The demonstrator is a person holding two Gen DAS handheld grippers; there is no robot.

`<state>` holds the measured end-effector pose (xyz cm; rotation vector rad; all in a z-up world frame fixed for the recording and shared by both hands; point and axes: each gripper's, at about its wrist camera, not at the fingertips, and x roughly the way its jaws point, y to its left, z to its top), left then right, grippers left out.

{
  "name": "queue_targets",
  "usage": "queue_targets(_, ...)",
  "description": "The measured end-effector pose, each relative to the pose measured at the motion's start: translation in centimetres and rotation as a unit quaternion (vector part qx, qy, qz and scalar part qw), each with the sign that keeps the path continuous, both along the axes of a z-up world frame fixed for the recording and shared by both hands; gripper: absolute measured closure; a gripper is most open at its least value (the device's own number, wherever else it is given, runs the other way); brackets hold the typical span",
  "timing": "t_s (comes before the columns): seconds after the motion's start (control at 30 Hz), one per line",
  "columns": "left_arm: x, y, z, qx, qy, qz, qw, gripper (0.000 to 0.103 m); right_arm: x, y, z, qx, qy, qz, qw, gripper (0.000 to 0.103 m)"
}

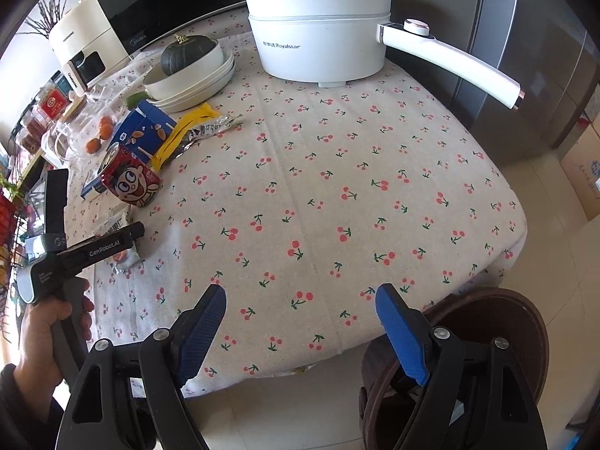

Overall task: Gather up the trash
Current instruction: 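Move both tools back to the table toward the snack packet and red can, then grasp the pecan snack packet with the left tool while the right tool grasps the red can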

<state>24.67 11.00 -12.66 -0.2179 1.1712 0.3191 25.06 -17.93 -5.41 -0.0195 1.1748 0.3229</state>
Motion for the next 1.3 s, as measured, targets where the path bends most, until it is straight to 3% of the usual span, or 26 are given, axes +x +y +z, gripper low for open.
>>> queue_targets(0.1,-0.8,0.4,0.5,-0.003,-0.004,-0.014,0.9999,0.022,-0.2,0.2,0.1,0.001,-0.002,0.001,1.000,0.019)
queue_targets(0.23,-2.1,1.6,1.2,-0.038,-0.013,-0.023,0.9989,0.032,-0.4,0.8,0.1,0.005,-0.003,0.003,1.000,0.019)
queue_targets(0.43,-3.5,3.0,2.6,-0.053,-0.030,-0.032,0.9976,0.037,-0.7,2.6,-0.2,0.007,-0.003,0.011,1.000,0.019)
queue_targets(0.73,-5.9,5.8,5.4,-0.049,-0.054,-0.030,0.9968,0.039,-0.8,8.2,-0.5,0.001,-0.027,0.041,0.999,0.019)
queue_targets(1.1,-8.6,10.6,7.3,-0.045,-0.078,0.010,0.9959,0.039,2.2,19.9,-0.9,0.012,-0.034,0.081,0.996,0.019)
queue_targets(1.3,-9.2,11.7,7.4,-0.016,-0.079,0.010,0.9967,0.039,4.3,23.3,-1.9,-0.010,-0.053,0.071,0.996,0.019)
